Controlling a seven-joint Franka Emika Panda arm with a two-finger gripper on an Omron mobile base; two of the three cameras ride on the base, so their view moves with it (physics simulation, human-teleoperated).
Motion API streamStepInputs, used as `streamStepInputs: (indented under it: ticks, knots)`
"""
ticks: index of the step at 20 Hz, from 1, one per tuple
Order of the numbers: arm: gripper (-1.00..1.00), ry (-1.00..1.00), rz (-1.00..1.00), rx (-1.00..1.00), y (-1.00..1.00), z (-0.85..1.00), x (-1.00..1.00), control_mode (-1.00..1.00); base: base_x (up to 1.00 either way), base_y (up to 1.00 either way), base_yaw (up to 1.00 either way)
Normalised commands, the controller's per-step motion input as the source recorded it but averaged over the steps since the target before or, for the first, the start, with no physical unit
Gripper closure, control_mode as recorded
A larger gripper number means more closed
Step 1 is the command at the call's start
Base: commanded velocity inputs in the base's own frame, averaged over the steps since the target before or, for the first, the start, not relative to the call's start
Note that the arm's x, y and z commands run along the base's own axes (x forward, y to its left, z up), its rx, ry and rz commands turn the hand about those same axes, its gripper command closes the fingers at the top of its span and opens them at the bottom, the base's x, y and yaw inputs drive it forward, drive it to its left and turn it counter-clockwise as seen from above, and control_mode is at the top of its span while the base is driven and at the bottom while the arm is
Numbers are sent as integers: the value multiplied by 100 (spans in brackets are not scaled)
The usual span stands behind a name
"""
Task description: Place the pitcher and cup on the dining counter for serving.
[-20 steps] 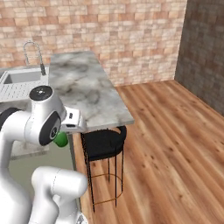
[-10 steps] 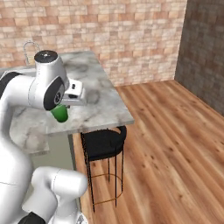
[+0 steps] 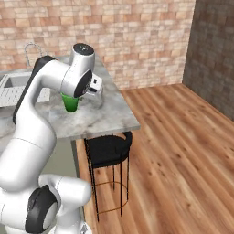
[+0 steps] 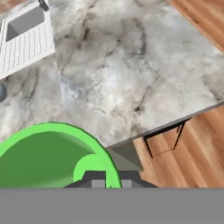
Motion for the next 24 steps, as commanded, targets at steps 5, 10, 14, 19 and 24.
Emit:
streamStepInputs:
  ticks: [5,10,14,19,24]
  knots:
    - [100,-1,-1,-5,23,-4,28,-100,0,0,0]
    - [100,0,-7,-8,51,-21,77,-100,0,0,0]
    - [100,0,-7,-2,51,-17,78,-100,0,0,0]
    - [100,1,-4,0,33,-10,66,-100,0,0,0]
    - [100,8,-1,0,6,-20,28,-100,0,0,0]
